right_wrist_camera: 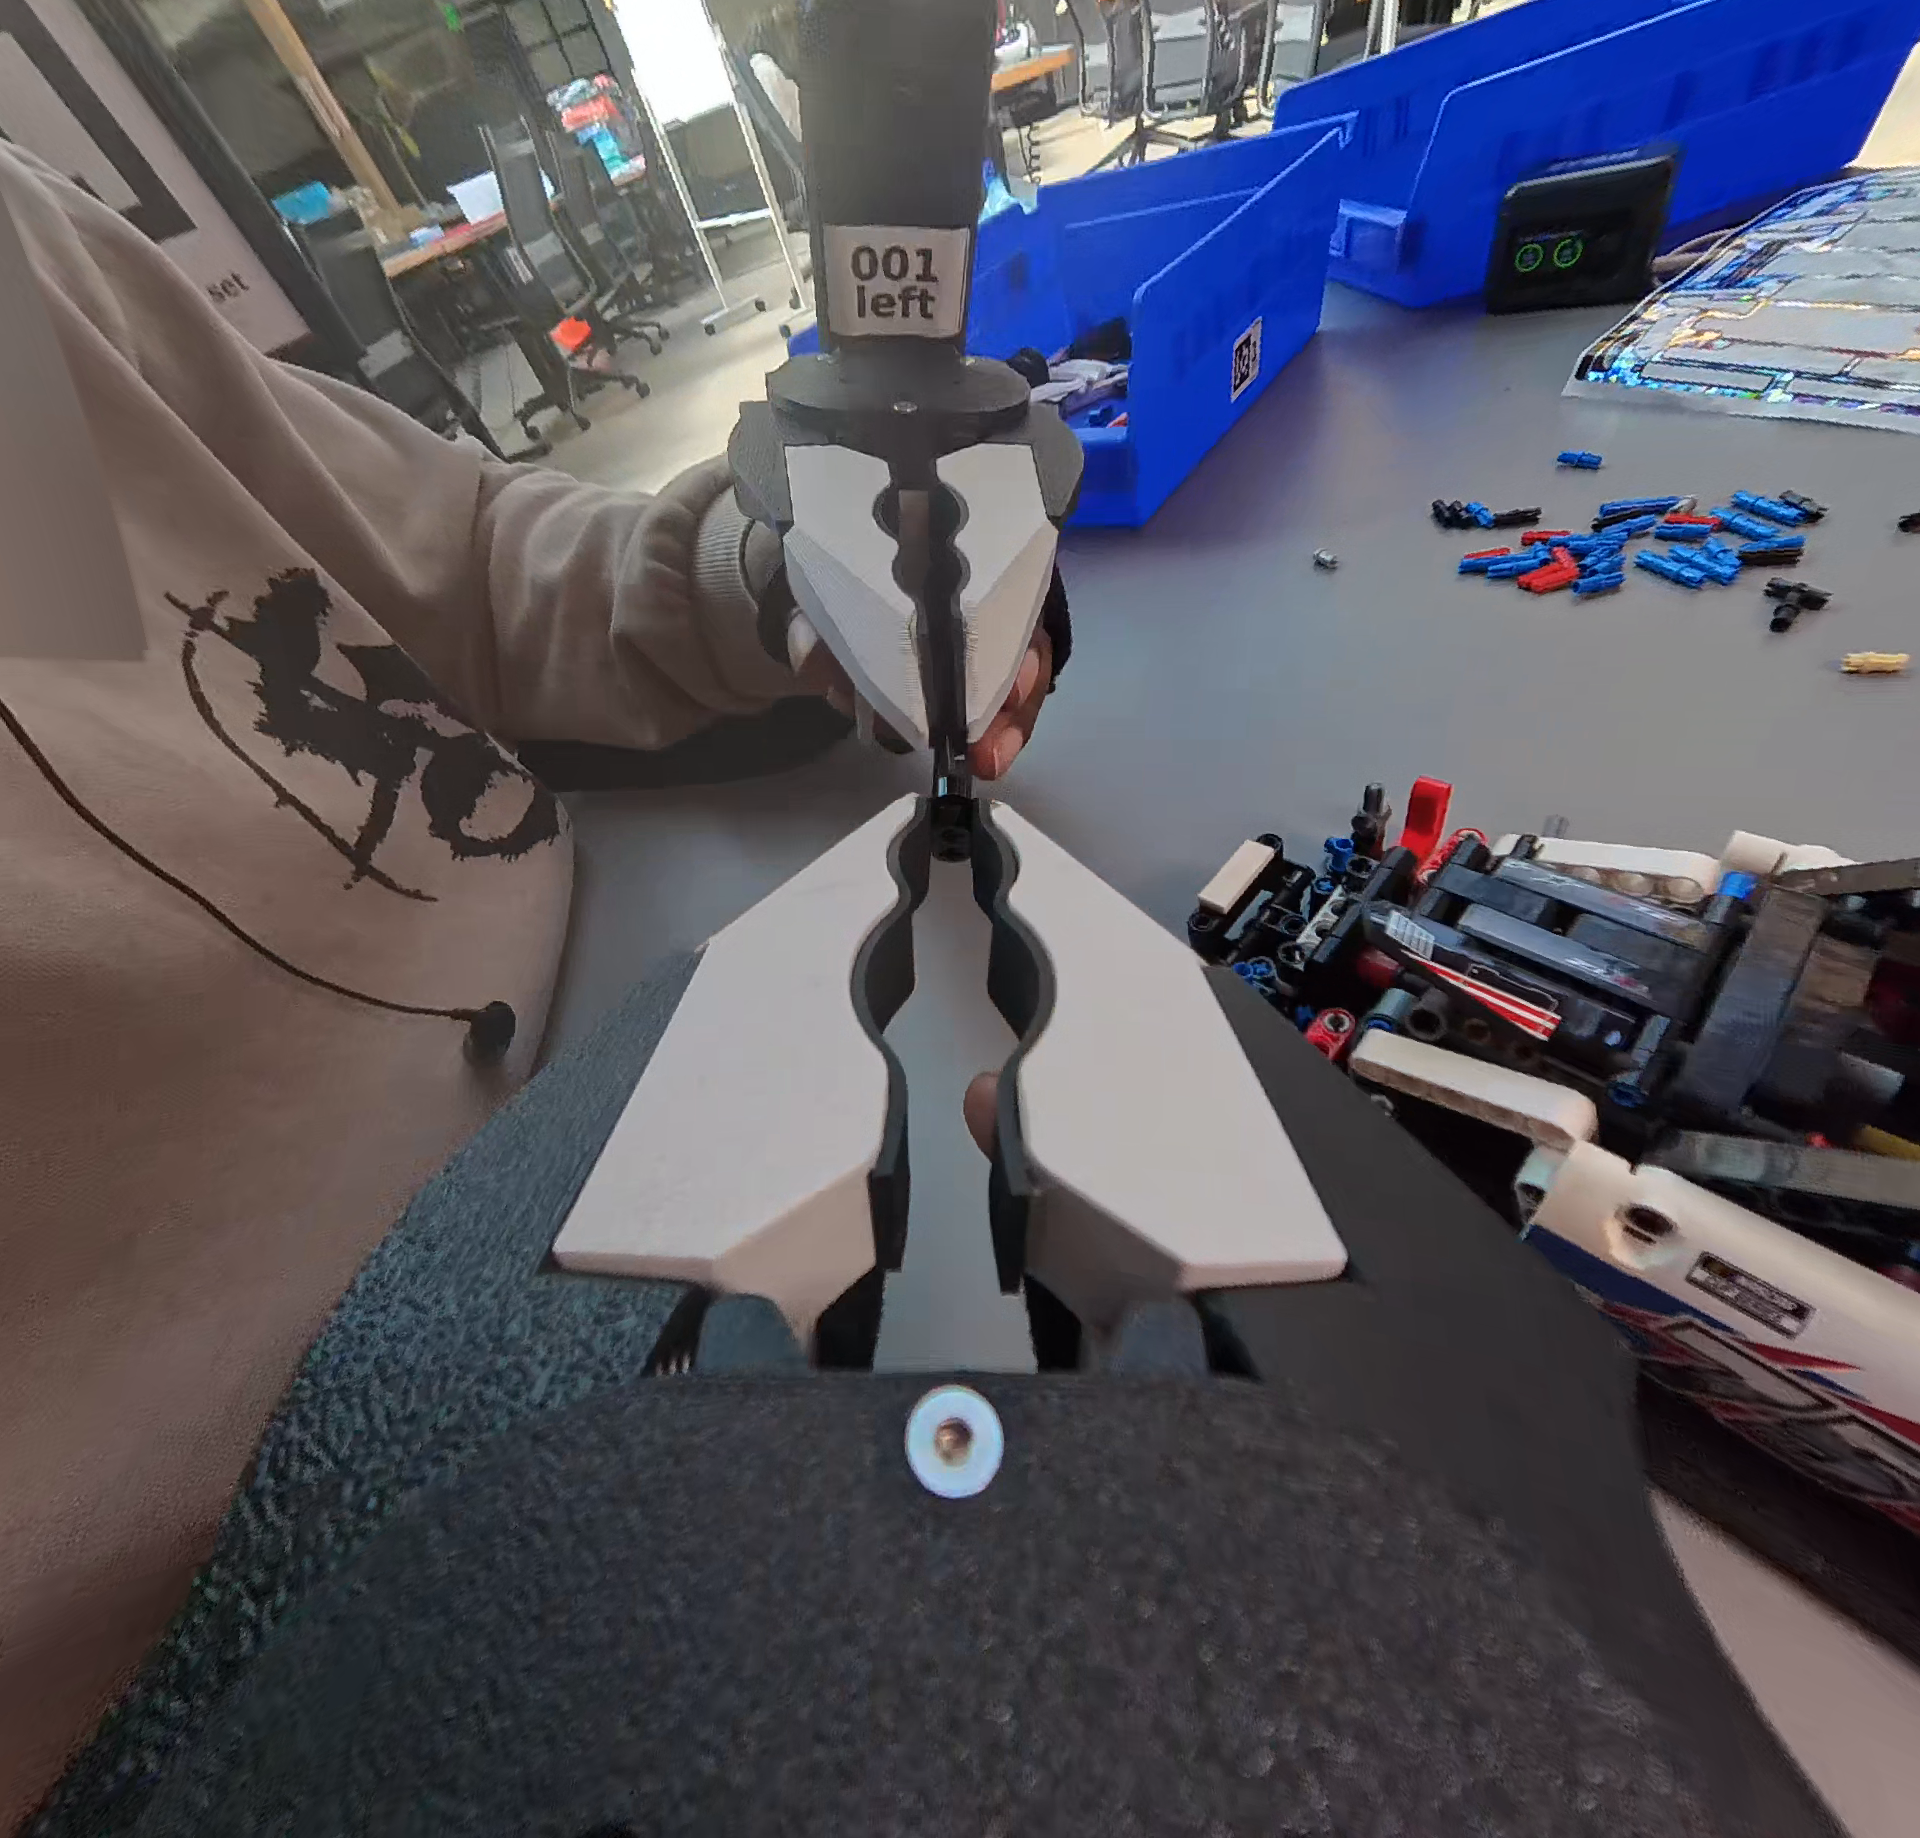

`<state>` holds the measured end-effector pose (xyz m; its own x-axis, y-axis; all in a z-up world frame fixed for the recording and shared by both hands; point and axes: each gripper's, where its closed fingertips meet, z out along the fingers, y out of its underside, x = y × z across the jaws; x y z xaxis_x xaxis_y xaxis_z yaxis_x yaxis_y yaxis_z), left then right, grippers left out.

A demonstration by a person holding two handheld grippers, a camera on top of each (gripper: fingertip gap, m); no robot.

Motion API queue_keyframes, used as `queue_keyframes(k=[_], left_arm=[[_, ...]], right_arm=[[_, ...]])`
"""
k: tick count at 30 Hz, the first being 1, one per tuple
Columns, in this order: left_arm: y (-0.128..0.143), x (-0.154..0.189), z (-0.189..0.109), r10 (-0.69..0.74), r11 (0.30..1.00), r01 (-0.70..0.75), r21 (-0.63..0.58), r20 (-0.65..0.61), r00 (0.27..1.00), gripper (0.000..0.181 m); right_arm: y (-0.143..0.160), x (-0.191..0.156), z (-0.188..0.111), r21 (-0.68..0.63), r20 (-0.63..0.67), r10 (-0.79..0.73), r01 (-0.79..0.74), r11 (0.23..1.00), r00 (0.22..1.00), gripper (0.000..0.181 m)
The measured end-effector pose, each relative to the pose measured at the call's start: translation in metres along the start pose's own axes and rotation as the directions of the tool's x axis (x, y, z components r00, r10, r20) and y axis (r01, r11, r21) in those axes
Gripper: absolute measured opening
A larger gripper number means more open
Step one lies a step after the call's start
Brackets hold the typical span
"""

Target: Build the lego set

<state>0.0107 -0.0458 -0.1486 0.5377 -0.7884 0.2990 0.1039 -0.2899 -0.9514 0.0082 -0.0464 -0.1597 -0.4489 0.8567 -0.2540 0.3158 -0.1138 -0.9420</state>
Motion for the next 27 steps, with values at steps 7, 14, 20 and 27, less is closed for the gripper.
queue_keyframes(k=[7, 14, 20, 27], left_arm=[[0.017, 0.004, 0.007, 0.104, 0.987, -0.1, -0.129, 0.024, 0.994, 0.003], [0.001, 0.002, 0.005, -0.011, 1.0, 0.012, -0.012, 0.028, 1.0, 0.002], [-0.018, -0.007, -0.001, -0.237, 0.955, 0.239, 0.176, -0.032, 0.971, 0.0], [-0.023, -0.019, -0.004, -0.375, 0.89, 0.376, 0.259, -0.054, 0.925, 0.0]], right_arm=[[0.008, -0.005, -0.003, -0.083, -0.009, -0.105, 0.104, 0.991, 0.994, 0.005], [-0.01, -0.003, -0.005, 0.015, -0.069, -0.144, 0.145, 0.989, 0.987, 0.007], [-0.028, 0.006, -0.013, 0.11, -0.17, -0.174, 0.194, 0.975, 0.97, 0.017], [-0.033, 0.016, -0.012, 0.068, -0.349, -0.33, 0.376, 0.924, 0.877, 0.015]])
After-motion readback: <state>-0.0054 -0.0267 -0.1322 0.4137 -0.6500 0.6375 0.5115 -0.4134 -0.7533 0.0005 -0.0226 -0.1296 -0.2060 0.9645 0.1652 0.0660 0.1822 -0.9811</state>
